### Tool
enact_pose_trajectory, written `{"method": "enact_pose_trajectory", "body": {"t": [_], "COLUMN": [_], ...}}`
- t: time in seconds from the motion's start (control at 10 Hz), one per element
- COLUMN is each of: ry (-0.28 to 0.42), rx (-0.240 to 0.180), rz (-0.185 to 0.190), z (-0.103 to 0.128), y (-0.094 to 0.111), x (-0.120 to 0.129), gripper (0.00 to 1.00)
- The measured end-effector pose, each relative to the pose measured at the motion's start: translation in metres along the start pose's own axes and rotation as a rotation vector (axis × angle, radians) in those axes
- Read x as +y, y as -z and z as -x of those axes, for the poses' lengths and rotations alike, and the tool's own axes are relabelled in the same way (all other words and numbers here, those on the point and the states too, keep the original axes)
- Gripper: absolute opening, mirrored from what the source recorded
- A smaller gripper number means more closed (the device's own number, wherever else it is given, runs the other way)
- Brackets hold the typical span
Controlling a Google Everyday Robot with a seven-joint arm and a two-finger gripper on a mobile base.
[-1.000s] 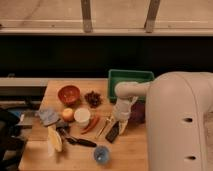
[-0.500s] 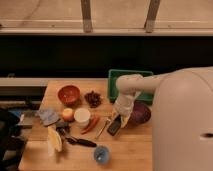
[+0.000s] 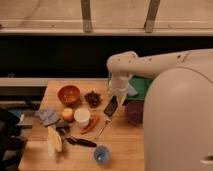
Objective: Place eraser in red bowl
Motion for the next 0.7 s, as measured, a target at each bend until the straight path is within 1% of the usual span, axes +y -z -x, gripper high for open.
{"method": "enact_pose_trajectory", "body": {"t": [0.2,0.3,0.4,0.6,0.7], "ry": [0.083,0.126,0.192,0.291,0.304], "rx": [-0.046,-0.060,-0.062,-0.050,-0.049], "rz": [0.018,0.030,0.052,0.089,0.094], "z": [0.006,0.008,0.008,-0.002,-0.004], "y": [0.014,0.018,0.020,0.022,0.023], "x": [0.043,0.061,0.086,0.121,0.125], "gripper": [0.00,0.00,0.00,0.00,0.00]}}
